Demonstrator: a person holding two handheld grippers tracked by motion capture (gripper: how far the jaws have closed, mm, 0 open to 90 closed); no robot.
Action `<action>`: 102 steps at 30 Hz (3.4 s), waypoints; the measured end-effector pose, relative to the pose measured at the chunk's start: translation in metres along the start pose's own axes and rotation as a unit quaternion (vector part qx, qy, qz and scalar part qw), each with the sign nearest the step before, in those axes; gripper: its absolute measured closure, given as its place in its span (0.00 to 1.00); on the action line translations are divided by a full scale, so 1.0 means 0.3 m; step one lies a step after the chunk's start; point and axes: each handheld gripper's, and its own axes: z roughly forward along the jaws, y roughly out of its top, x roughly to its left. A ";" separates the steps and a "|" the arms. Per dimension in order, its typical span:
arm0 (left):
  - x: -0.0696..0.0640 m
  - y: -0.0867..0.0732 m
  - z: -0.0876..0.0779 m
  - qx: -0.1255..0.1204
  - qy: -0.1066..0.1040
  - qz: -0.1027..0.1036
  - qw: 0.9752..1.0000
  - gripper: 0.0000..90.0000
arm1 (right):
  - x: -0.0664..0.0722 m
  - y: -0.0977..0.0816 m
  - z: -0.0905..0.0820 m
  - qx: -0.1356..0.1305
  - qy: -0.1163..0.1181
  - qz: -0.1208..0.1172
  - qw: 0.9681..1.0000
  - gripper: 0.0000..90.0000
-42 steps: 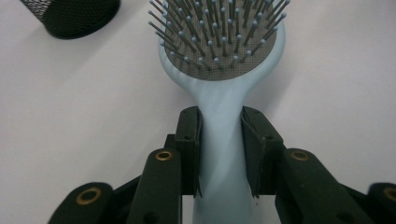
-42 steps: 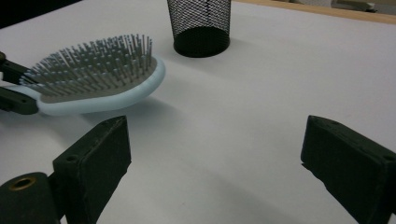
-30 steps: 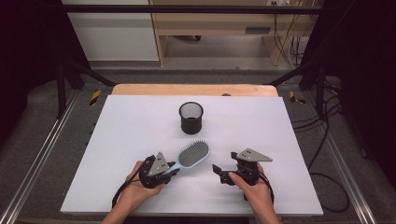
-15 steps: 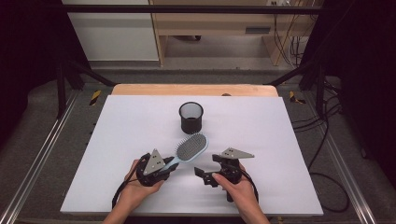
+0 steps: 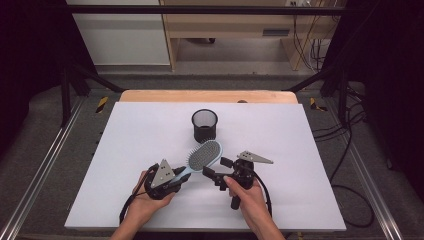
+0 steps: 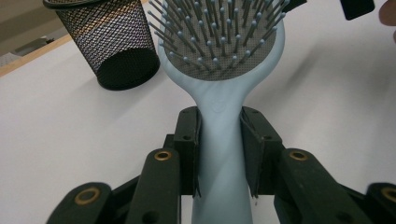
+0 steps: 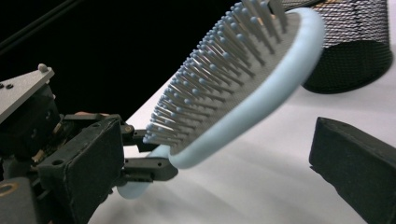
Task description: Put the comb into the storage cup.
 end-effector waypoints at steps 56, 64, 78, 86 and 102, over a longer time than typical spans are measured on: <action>-0.012 0.001 -0.025 -0.041 0.025 0.000 0.999 0.77 | 0.098 0.076 0.088 -0.040 0.022 0.017 0.999 0.56; -0.006 -0.005 -0.022 -0.037 0.024 -0.006 0.999 0.77 | 0.109 0.077 0.095 -0.037 0.022 0.002 0.999 0.60; -0.002 -0.007 -0.023 -0.037 0.022 -0.016 0.999 0.77 | 0.121 0.077 0.102 -0.042 0.021 -0.004 0.999 0.63; 0.001 -0.009 -0.023 -0.039 0.018 -0.025 0.999 0.77 | 0.130 0.077 0.103 -0.042 0.017 -0.010 0.999 0.64; 0.008 -0.022 -0.049 -0.069 0.021 -0.058 0.996 0.58 | 0.121 0.095 0.099 -0.054 -0.002 -0.009 0.999 0.63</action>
